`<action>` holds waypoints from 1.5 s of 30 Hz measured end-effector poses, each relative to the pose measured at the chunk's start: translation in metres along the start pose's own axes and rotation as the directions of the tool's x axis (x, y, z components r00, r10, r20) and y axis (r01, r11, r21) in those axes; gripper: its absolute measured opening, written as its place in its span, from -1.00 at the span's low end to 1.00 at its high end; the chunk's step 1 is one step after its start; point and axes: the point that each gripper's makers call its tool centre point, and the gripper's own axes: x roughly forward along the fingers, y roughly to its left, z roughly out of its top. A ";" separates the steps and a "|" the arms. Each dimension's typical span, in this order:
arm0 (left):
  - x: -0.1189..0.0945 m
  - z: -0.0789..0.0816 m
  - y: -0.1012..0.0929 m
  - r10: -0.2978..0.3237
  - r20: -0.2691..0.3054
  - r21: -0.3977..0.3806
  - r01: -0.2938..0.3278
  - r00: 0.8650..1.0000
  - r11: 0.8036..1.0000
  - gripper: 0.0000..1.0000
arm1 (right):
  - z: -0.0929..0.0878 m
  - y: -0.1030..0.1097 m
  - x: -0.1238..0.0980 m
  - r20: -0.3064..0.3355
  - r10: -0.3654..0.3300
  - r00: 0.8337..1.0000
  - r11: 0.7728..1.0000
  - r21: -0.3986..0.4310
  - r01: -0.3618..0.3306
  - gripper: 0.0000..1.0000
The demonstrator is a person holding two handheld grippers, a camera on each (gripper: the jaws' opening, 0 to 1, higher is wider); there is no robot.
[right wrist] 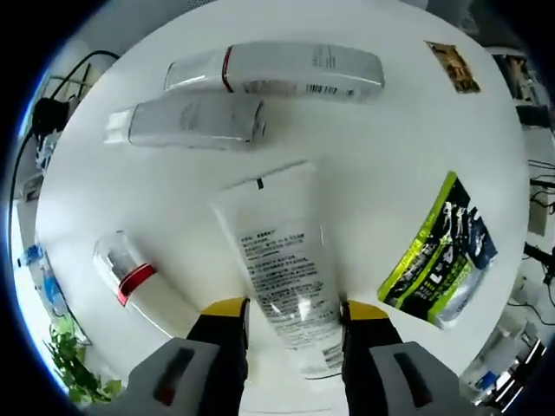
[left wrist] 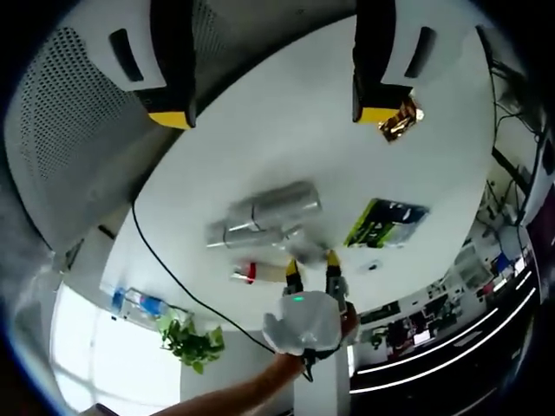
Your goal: Arrange the skincare products in the storage area until every visible bottle or jar stands upright without overlapping.
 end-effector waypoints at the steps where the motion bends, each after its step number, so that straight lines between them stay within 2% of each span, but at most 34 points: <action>1: 0.000 -0.001 0.000 -0.001 -0.003 0.001 0.001 1.000 1.000 0.36 | 0.000 -0.002 -0.001 0.003 -0.019 1.000 0.999 -0.030 0.019 -0.34; 4: -0.001 -0.004 0.001 -0.010 -0.011 0.003 0.010 1.000 1.000 0.30 | -0.002 -0.002 0.000 0.019 -0.006 1.000 1.000 -0.018 0.007 -0.38; 9: 0.000 -0.015 0.006 -0.002 -0.050 0.002 0.002 0.999 1.000 0.38 | 0.000 -0.001 -0.001 0.032 -0.005 0.999 1.000 -0.023 0.006 -0.45; 13: -0.001 -0.010 0.007 0.003 -0.025 0.000 -0.003 1.000 1.000 0.40 | -0.001 0.000 -0.001 0.041 -0.004 0.999 1.000 -0.010 0.005 -0.53; 15: -0.001 -0.011 0.007 0.004 -0.033 0.002 -0.004 0.999 1.000 0.41 | -0.002 -0.002 -0.003 0.061 -0.043 0.997 0.999 0.036 0.041 -0.56; 17: -0.002 -0.009 0.007 0.007 -0.024 0.002 -0.007 1.000 1.000 0.41 | -0.004 -0.003 -0.006 0.054 -0.063 0.997 0.996 0.063 0.060 -0.58; 18: -0.002 -0.008 0.008 0.009 -0.019 0.002 -0.009 1.000 1.000 0.41 | -0.002 -0.006 -0.011 0.072 -0.104 0.992 0.990 0.107 0.096 -0.59; 22: -0.002 -0.006 0.006 0.010 -0.012 0.005 -0.010 1.000 1.000 0.39 | -0.003 -0.012 -0.023 0.087 -0.165 0.982 0.969 0.202 0.145 -0.60; 24: -0.002 -0.006 0.007 0.015 -0.010 0.002 -0.015 1.000 1.000 0.40 | 0.000 -0.019 -0.035 0.131 -0.222 0.966 0.934 0.313 0.172 -0.61; 26: -0.002 -0.003 0.006 0.018 -0.004 0.001 -0.018 1.000 1.000 0.39 | -0.001 -0.024 -0.045 0.145 -0.268 0.952 0.903 0.382 0.196 -0.61; 27: -0.003 -0.002 0.006 0.018 0.004 0.001 -0.018 1.000 1.000 0.39 | -0.001 -0.025 -0.048 0.146 -0.283 0.948 0.895 0.396 0.206 -0.61; 28: -0.003 0.000 0.005 0.017 0.013 -0.001 -0.017 1.000 1.000 0.39 | 0.001 -0.028 -0.059 0.157 -0.330 0.931 0.862 0.452 0.229 -0.61; 30: -0.004 0.003 0.006 0.018 0.024 -0.002 -0.018 1.000 1.000 0.40 | 0.004 -0.029 -0.070 0.179 -0.374 0.910 0.819 0.525 0.233 -0.61; 31: -0.005 0.004 0.005 0.018 0.029 -0.002 -0.018 0.999 1.000 0.40 | 0.007 -0.031 -0.078 0.190 -0.415 0.890 0.786 0.567 0.245 -0.62; 32: -0.005 0.005 0.005 0.018 0.035 -0.002 -0.018 0.999 1.000 0.41 | 0.009 -0.032 -0.083 0.197 -0.437 0.878 0.771 0.584 0.252 -0.62; 33: -0.006 0.008 0.005 0.020 0.046 -0.001 -0.020 0.999 1.000 0.42 | 0.011 -0.031 -0.090 0.195 -0.463 0.865 0.742 0.619 0.258 -0.62; 35: -0.006 0.008 0.005 0.024 0.048 0.000 -0.024 0.999 1.000 0.46 | 0.015 -0.031 -0.098 0.194 -0.499 0.845 0.704 0.659 0.265 -0.62; 36: -0.006 0.009 0.005 0.025 0.047 0.002 -0.026 0.999 1.000 0.47 | 0.020 -0.030 -0.102 0.202 -0.524 0.827 0.674 0.693 0.258 -0.62; 37: -0.005 0.009 0.005 0.026 0.047 0.005 -0.027 0.999 1.000 0.49 | 0.023 -0.030 -0.106 0.208 -0.544 0.813 0.657 0.709 0.258 -0.61; 39: -0.006 0.010 0.005 0.028 0.052 0.008 -0.028 0.998 1.000 0.50 | 0.028 -0.025 -0.111 0.210 -0.564 0.799 0.628 0.737 0.250 -0.61; 41: -0.007 0.014 0.005 0.030 0.062 0.006 -0.031 0.998 1.000 0.54 | 0.031 -0.020 -0.113 0.207 -0.564 0.799 0.623 0.742 0.248 -0.61; 45: -0.011 0.024 0.005 0.036 0.101 0.020 -0.038 0.994 0.999 0.55 | 0.039 -0.009 -0.116 0.209 -0.570 0.794 0.596 0.771 0.225 -0.61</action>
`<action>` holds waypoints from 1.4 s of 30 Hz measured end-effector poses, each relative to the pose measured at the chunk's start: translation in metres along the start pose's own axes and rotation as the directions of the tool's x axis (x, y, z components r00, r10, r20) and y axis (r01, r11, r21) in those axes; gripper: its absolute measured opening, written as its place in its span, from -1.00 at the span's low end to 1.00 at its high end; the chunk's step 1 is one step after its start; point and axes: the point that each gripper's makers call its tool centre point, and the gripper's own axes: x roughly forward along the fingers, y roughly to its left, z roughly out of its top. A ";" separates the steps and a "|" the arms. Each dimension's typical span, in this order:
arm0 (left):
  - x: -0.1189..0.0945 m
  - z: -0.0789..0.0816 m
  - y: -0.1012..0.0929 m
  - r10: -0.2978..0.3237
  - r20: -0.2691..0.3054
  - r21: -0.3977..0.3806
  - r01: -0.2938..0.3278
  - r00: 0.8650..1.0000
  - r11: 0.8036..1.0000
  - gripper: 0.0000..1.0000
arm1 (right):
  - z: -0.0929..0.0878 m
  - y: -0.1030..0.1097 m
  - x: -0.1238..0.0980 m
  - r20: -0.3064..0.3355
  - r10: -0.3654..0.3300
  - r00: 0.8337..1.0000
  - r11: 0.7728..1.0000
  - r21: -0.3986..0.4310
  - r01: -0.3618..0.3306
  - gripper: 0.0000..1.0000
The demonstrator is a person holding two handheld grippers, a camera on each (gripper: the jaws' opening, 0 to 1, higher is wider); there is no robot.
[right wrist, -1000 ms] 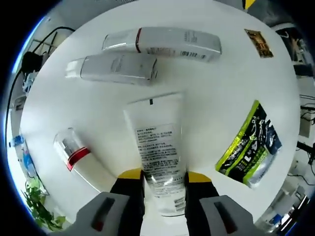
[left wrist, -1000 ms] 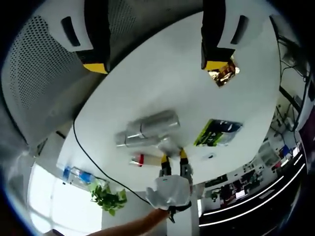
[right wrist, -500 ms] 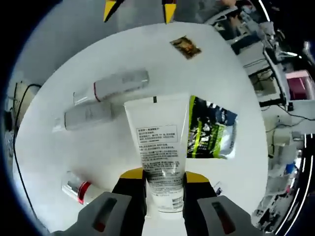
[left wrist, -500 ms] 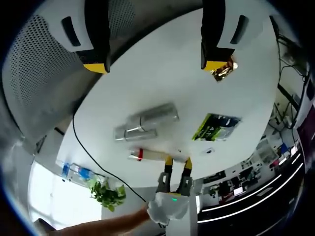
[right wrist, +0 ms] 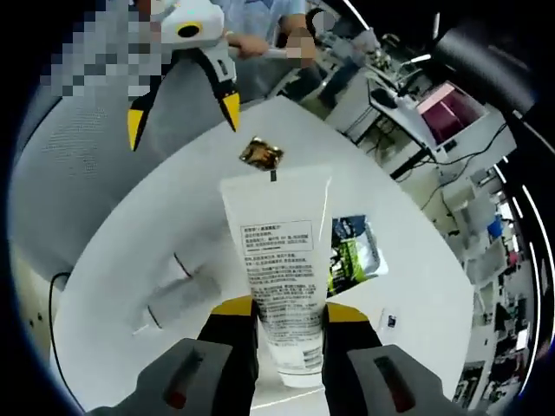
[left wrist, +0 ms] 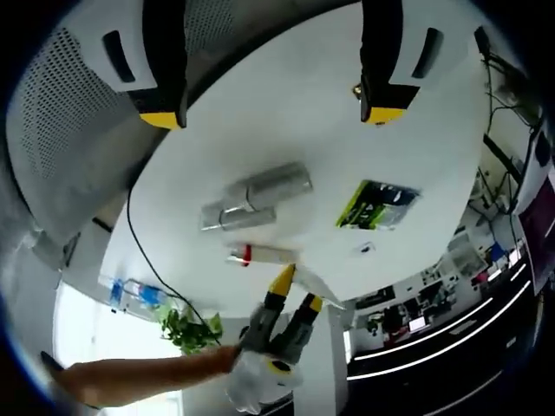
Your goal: Arrange the skincare products in the storage area until every visible bottle or jar stands upright without overlapping.
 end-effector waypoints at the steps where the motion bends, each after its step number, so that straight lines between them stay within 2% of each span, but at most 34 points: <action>1: -0.001 0.003 0.001 0.002 0.010 0.003 -0.003 1.000 1.000 0.57 | 0.001 0.003 -0.002 0.005 -0.004 1.000 1.000 0.008 0.004 -0.61; 6: -0.005 0.022 0.006 0.024 0.067 -0.002 -0.024 0.997 1.000 0.58 | 0.011 0.018 -0.010 0.051 -0.017 0.999 0.997 0.073 0.013 -0.60; 7: -0.007 0.031 0.006 0.022 0.102 -0.041 -0.017 0.995 0.999 0.57 | 0.015 0.021 -0.012 0.071 -0.020 0.997 0.994 0.104 0.013 -0.60; 10: -0.010 0.047 0.009 0.023 0.157 -0.083 -0.010 0.987 0.997 0.53 | 0.026 0.029 -0.017 0.119 -0.043 0.992 0.988 0.152 0.024 -0.60; 16: -0.012 0.065 0.009 -0.023 0.211 -0.152 0.057 0.977 0.987 0.44 | 0.044 0.042 -0.026 0.208 -0.087 0.974 0.958 0.285 0.025 -0.59; 18: -0.012 0.070 0.005 -0.045 0.232 -0.159 0.083 0.972 0.984 0.42 | 0.051 0.045 -0.030 0.241 -0.107 0.964 0.942 0.335 0.021 -0.59; 19: -0.011 0.075 -0.002 -0.085 0.255 -0.185 0.135 0.963 0.973 0.39 | 0.055 0.047 -0.032 0.262 -0.115 0.958 0.933 0.359 0.014 -0.59; 22: -0.011 0.082 -0.005 -0.103 0.306 -0.223 0.177 0.946 0.959 0.32 | 0.067 0.050 -0.037 0.316 -0.146 0.938 0.904 0.429 -0.003 -0.59; 23: -0.012 0.079 -0.003 -0.099 0.292 -0.219 0.168 0.951 0.961 0.27 | 0.072 0.053 -0.038 0.339 -0.154 0.928 0.886 0.464 -0.023 -0.58; 25: -0.013 0.077 -0.004 -0.123 0.277 -0.239 0.192 0.953 0.952 0.10 | 0.077 0.056 -0.039 0.361 -0.161 0.919 0.873 0.485 -0.037 -0.58; 26: -0.015 0.082 -0.007 -0.134 0.307 -0.299 0.229 0.942 0.926 0.05 | 0.081 0.057 -0.040 0.377 -0.176 0.909 0.853 0.520 -0.051 -0.58; 27: -0.017 0.088 -0.010 -0.145 0.348 -0.306 0.259 0.926 0.916 0.04 | 0.085 0.058 -0.040 0.393 -0.183 0.901 0.844 0.532 -0.061 -0.58; 29: -0.022 0.096 -0.020 -0.177 0.406 -0.309 0.317 0.897 0.897 0.01 | 0.093 0.062 -0.040 0.429 -0.193 0.883 0.812 0.575 -0.102 -0.58; 30: -0.022 0.095 -0.023 -0.186 0.401 -0.304 0.322 0.897 0.897 -0.04 | 0.098 0.066 -0.039 0.451 -0.190 0.872 0.805 0.580 -0.125 -0.58; 32: -0.020 0.091 -0.031 -0.206 0.377 -0.299 0.329 0.903 0.895 -0.09 | 0.103 0.067 -0.039 0.467 -0.197 0.862 0.792 0.594 -0.141 -0.57; 34: -0.019 0.087 -0.035 -0.220 0.366 -0.279 0.332 0.904 0.901 -0.10 | 0.112 0.072 -0.039 0.504 -0.197 0.841 0.767 0.614 -0.188 -0.57; 36: -0.019 0.088 -0.035 -0.226 0.379 -0.271 0.342 0.897 0.900 -0.10 | 0.118 0.074 -0.039 0.529 -0.196 0.826 0.750 0.623 -0.221 -0.57; 39: -0.019 0.089 -0.036 -0.244 0.392 -0.299 0.374 0.887 0.878 -0.09 | 0.123 0.077 -0.039 0.553 -0.196 0.810 0.723 0.640 -0.262 -0.56; 40: -0.020 0.090 -0.038 -0.257 0.399 -0.315 0.395 0.880 0.863 -0.08 | 0.125 0.077 -0.040 0.559 -0.197 0.806 0.715 0.644 -0.272 -0.56; 41: -0.020 0.091 -0.038 -0.257 0.408 -0.332 0.405 0.876 0.852 -0.05 | 0.127 0.078 -0.041 0.569 -0.199 0.798 0.703 0.650 -0.288 -0.56; 42: -0.020 0.092 -0.038 -0.258 0.420 -0.333 0.412 0.870 0.848 0.06 | 0.129 0.079 -0.041 0.575 -0.202 0.793 0.690 0.658 -0.302 -0.56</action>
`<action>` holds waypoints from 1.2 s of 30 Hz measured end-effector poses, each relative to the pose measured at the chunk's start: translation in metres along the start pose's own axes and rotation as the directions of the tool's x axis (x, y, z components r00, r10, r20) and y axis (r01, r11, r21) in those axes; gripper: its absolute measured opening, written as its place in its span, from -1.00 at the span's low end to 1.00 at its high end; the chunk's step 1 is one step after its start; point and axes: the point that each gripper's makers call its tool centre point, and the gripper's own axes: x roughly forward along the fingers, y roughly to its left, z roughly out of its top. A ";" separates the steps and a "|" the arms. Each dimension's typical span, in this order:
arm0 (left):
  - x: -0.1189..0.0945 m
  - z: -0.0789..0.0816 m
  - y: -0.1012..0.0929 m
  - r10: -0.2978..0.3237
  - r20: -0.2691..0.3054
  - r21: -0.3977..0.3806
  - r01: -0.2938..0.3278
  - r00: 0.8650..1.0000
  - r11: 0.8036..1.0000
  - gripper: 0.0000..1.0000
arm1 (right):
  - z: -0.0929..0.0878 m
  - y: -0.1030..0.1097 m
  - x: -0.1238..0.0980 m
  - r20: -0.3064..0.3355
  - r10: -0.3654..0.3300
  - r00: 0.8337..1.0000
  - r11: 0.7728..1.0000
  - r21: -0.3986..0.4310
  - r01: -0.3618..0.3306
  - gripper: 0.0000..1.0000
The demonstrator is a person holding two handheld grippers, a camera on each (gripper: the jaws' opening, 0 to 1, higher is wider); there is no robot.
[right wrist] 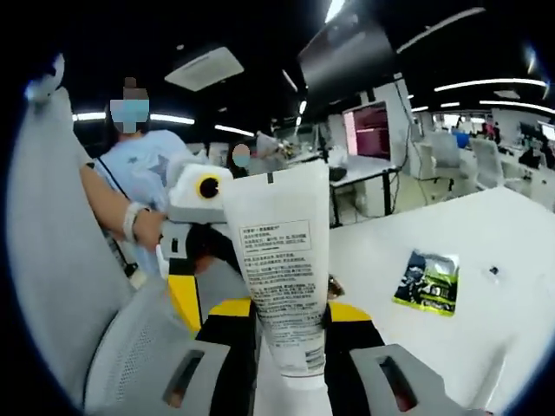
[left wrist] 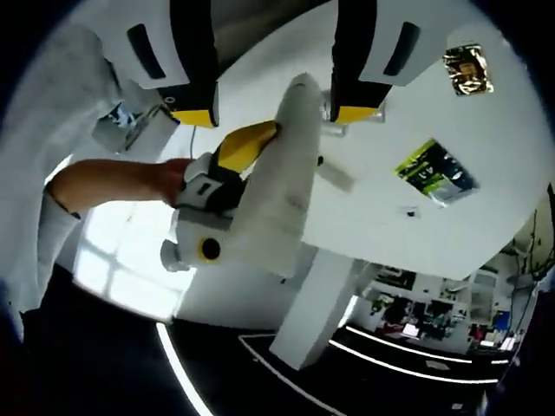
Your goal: Arrange the skincare products in the storage area until every visible bottle or jar stands upright without overlapping.
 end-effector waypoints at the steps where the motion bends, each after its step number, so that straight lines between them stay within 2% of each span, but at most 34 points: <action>1: 0.000 0.002 -0.001 -0.005 0.016 -0.014 0.005 1.000 1.000 0.18 | 0.002 0.002 0.000 0.014 0.008 1.000 1.000 0.022 -0.009 -0.56; 3: 0.000 0.002 -0.002 -0.017 0.028 -0.036 0.018 0.999 0.999 0.38 | 0.005 0.006 0.000 0.040 0.020 0.999 0.998 0.055 -0.022 -0.56; 5: 0.000 -0.004 -0.003 -0.030 0.006 -0.059 0.030 1.000 0.998 0.32 | 0.007 0.009 -0.001 0.053 0.029 0.998 0.996 0.077 -0.033 -0.55; 6: 0.000 -0.008 -0.002 -0.023 -0.018 -0.058 0.022 1.000 0.998 0.23 | 0.009 0.011 -0.001 0.067 0.037 0.997 0.994 0.098 -0.044 -0.55; 8: 0.000 -0.011 -0.005 -0.032 -0.032 -0.029 0.031 0.999 0.999 0.12 | 0.011 0.015 -0.001 0.081 0.056 0.995 0.991 0.113 -0.065 -0.55; 13: 0.002 -0.014 -0.010 -0.054 -0.045 -0.044 0.052 0.998 0.998 0.20 | 0.015 0.026 -0.004 0.110 0.114 0.987 0.980 0.153 -0.130 -0.55; 18: 0.004 -0.011 -0.017 -0.105 -0.058 -0.049 0.102 0.993 0.994 -0.02 | 0.020 0.032 -0.010 0.138 0.152 0.979 0.968 0.179 -0.175 -0.54; 21: 0.006 -0.001 -0.023 -0.135 -0.029 -0.054 0.133 0.990 0.990 -0.16 | 0.026 0.042 -0.014 0.163 0.210 0.964 0.950 0.199 -0.240 -0.54; 23: 0.006 0.004 -0.029 -0.175 0.000 -0.083 0.174 0.985 0.981 -0.26 | 0.029 0.047 -0.016 0.179 0.231 0.956 0.945 0.194 -0.264 -0.54; 24: 0.005 0.006 -0.034 -0.202 0.013 -0.114 0.202 0.979 0.973 -0.35 | 0.031 0.048 -0.016 0.187 0.240 0.953 0.941 0.197 -0.276 -0.54; 25: 0.004 0.007 -0.040 -0.239 0.026 -0.121 0.240 0.971 0.963 -0.34 | 0.033 0.048 -0.016 0.195 0.243 0.950 0.939 0.199 -0.281 -0.54; 26: 0.005 0.007 -0.033 -0.207 0.035 -0.115 0.209 0.978 0.971 -0.33 | 0.034 0.049 -0.016 0.205 0.253 0.946 0.932 0.211 -0.295 -0.54; 28: 0.003 0.006 -0.031 -0.210 0.041 -0.132 0.213 0.977 0.968 -0.34 | 0.036 0.049 -0.014 0.212 0.255 0.943 0.933 0.204 -0.298 -0.54; 33: 0.001 0.008 -0.031 -0.211 0.057 -0.109 0.216 0.976 0.970 -0.37 | 0.037 0.047 -0.009 0.249 0.250 0.936 0.921 0.237 -0.309 -0.53; 36: -0.001 0.009 -0.027 -0.182 0.059 -0.073 0.186 0.981 0.980 -0.40 | 0.038 0.045 -0.006 0.281 0.231 0.931 0.916 0.259 -0.306 -0.52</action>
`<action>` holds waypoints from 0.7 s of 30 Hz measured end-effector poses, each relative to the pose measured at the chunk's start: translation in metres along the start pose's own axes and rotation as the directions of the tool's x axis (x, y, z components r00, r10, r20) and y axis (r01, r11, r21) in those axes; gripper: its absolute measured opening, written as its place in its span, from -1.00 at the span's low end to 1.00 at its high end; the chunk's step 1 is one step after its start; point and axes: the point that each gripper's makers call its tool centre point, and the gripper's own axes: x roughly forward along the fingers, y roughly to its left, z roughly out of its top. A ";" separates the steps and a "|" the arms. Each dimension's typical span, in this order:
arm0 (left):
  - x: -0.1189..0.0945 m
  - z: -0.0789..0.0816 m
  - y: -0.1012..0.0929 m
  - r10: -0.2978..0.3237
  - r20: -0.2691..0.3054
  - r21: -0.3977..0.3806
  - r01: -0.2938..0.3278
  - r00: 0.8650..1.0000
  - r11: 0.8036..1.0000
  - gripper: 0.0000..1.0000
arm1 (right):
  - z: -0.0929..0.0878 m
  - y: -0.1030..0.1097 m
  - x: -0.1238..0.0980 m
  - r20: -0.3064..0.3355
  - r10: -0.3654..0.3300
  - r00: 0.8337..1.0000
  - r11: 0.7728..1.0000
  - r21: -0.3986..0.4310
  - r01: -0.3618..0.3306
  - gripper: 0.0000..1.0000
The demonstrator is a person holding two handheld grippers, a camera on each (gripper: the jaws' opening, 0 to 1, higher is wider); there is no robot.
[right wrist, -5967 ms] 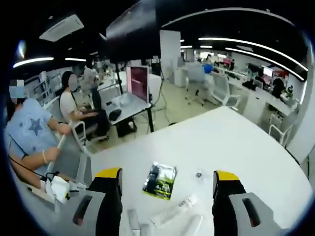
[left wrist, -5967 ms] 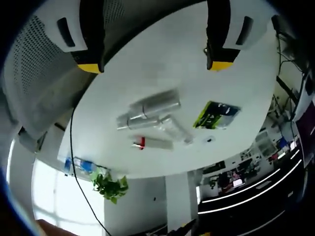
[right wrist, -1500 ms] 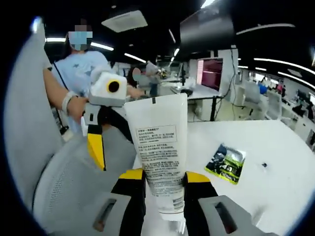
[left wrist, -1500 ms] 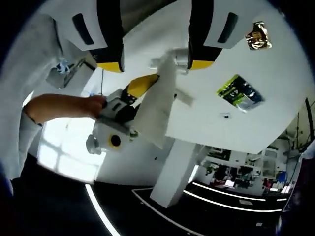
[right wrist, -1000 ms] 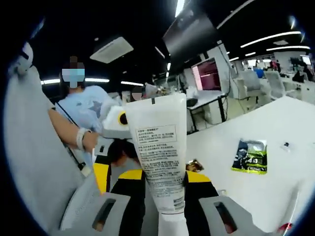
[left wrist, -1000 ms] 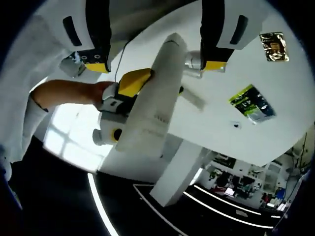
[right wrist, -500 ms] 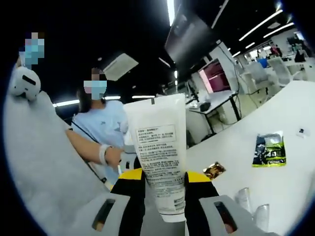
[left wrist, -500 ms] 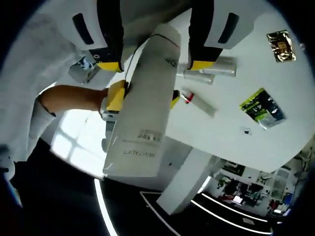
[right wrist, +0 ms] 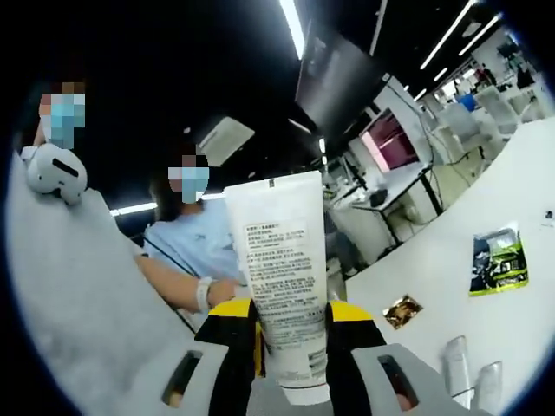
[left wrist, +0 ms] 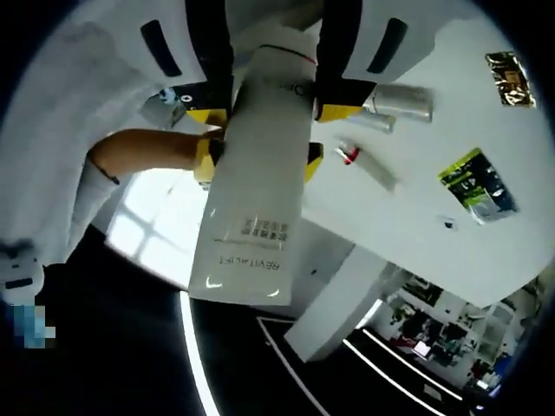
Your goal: Arrange the skincare products in the storage area until every visible bottle or jar stands upright without overlapping.
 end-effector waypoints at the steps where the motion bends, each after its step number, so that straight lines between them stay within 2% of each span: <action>1: -0.001 0.000 0.002 0.012 0.001 0.002 -0.012 1.000 1.000 -0.41 | 0.000 -0.002 0.001 0.007 -0.007 1.000 1.000 0.011 0.007 -0.52; 7: -0.004 0.002 0.010 0.058 0.007 0.013 -0.059 0.998 0.998 -0.46 | 0.002 -0.009 0.002 0.058 -0.036 0.998 0.998 0.058 0.033 -0.51; 10: -0.004 0.001 0.010 0.066 0.002 0.008 -0.066 0.998 0.998 -0.47 | 0.001 -0.012 0.004 0.061 -0.050 0.997 0.996 0.073 0.046 -0.50; 14: -0.005 -0.001 0.021 0.122 -0.012 0.012 -0.122 0.992 0.992 -0.49 | 0.000 -0.018 0.007 0.053 -0.099 0.994 0.992 0.086 0.094 -0.45; 17: -0.007 -0.002 0.031 0.196 -0.021 0.030 -0.195 0.980 0.980 -0.49 | -0.001 -0.024 0.012 0.046 -0.159 0.986 0.985 0.077 0.156 -0.39; 18: -0.007 -0.003 0.032 0.205 -0.027 0.043 -0.204 0.978 0.978 -0.49 | -0.003 -0.029 0.012 0.038 -0.190 0.981 0.980 0.072 0.187 -0.39; 20: -0.008 -0.007 0.039 0.254 -0.054 0.086 -0.249 0.966 0.965 -0.49 | -0.006 -0.034 0.017 0.018 -0.247 0.969 0.966 0.086 0.245 -0.35; 21: -0.008 -0.008 0.041 0.268 -0.061 0.114 -0.261 0.961 0.959 -0.49 | -0.008 -0.033 0.018 0.003 -0.253 0.967 0.967 0.043 0.253 -0.32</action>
